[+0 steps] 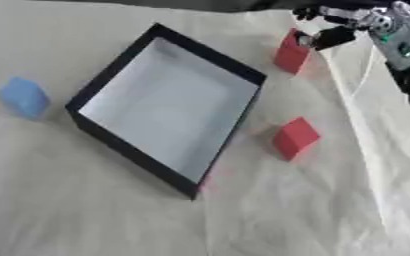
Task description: Pick up objects on the table and place them in the box.
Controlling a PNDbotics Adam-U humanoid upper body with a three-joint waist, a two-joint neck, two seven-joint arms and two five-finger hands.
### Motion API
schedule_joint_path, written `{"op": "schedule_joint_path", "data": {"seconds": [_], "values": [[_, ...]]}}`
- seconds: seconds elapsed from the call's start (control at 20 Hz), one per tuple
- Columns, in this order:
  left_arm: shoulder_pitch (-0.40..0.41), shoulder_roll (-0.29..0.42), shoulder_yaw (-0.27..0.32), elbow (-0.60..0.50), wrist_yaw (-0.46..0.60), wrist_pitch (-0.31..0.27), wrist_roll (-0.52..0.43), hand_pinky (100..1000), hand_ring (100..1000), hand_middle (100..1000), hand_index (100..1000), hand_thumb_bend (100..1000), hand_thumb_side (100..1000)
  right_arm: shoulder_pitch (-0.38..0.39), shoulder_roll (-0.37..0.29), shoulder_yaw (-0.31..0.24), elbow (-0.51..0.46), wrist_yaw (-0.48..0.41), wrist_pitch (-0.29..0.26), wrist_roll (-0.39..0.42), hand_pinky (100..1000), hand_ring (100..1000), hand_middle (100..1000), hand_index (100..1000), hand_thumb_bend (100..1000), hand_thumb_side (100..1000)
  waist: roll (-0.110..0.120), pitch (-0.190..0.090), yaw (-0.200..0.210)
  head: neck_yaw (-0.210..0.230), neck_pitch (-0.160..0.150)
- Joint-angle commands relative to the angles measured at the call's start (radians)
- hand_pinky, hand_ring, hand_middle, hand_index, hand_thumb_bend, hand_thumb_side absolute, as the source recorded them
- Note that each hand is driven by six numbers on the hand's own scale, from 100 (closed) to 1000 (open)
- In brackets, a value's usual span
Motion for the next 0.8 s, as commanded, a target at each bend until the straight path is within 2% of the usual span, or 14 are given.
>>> {"op": "schedule_joint_path", "data": {"seconds": [0.05, 0.75, 0.8], "values": [[-0.007, 0.03, 0.003, -0.01, 0.001, -0.001, -0.003, 842, 859, 796, 767, 110, 733, -0.026, -0.017, -0.013, 0.001, 0.0, 0.014, 0.005, 1000, 946, 908, 1000, 100, 688, -0.009, -0.025, -0.002, -0.001, 0.007], [-0.005, 0.031, 0.003, -0.007, 0.0, -0.001, -0.004, 843, 860, 794, 762, 110, 734, -0.021, -0.004, -0.017, 0.029, 0.005, 0.051, 0.005, 1000, 948, 913, 1000, 100, 747, -0.01, -0.025, -0.005, -0.001, 0.007], [-0.004, 0.031, 0.003, -0.006, 0.001, -0.001, -0.003, 843, 861, 793, 762, 112, 723, -0.02, -0.004, -0.017, 0.029, 0.003, 0.052, 0.007, 1000, 948, 912, 1000, 100, 726, -0.01, -0.025, -0.006, -0.001, 0.007]]}}
